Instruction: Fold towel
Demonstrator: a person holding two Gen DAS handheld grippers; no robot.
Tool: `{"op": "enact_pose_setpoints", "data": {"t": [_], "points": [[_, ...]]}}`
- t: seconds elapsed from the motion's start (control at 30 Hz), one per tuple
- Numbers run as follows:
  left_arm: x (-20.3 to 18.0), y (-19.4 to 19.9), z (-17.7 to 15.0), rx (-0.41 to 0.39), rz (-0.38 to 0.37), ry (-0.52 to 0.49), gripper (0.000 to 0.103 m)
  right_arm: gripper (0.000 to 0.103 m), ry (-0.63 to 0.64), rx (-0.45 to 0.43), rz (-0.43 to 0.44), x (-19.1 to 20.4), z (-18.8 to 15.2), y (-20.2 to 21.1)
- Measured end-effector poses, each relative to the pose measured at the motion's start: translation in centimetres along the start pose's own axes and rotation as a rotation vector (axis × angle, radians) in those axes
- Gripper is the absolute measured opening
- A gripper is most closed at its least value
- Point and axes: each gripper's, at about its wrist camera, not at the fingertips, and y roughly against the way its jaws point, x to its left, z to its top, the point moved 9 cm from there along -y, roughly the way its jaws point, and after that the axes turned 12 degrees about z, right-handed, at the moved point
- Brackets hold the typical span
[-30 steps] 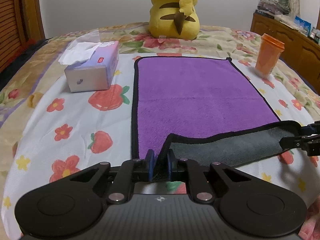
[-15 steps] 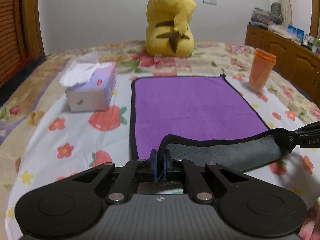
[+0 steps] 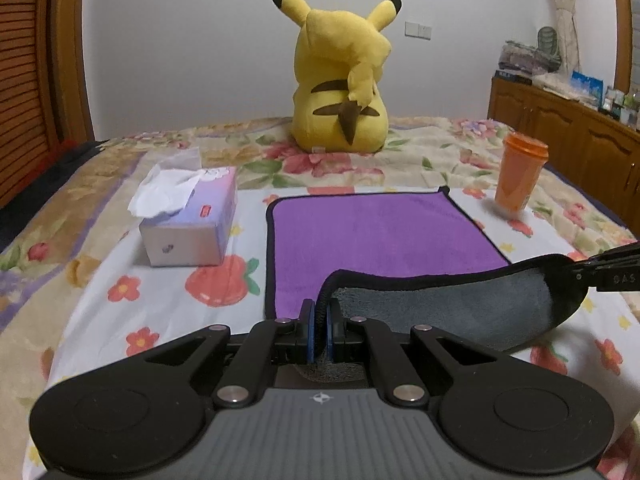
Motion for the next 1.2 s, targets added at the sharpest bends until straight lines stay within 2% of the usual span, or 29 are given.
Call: {"op": "enact_pose_setpoints", "data": {"t": [0.37,0.87,1.2], "points": [[-0.1,0.1,1.7,-0.040,-0.015,0.012,0.009,0.005,0.026,-0.030,0.006,-0.2,1.3,0.3],[-0.4,-0.9,2.6,-0.041,-0.021,-0.014,0.009,0.005,0.083,-0.059,0.011,0.1,2.6,0.4],[-1.1,-2.6,2.5,-0.025,-0.029,-0.049,0.008,0.005,0.104,-0.032,0.011,-0.2,2.3,-0.7]]}}
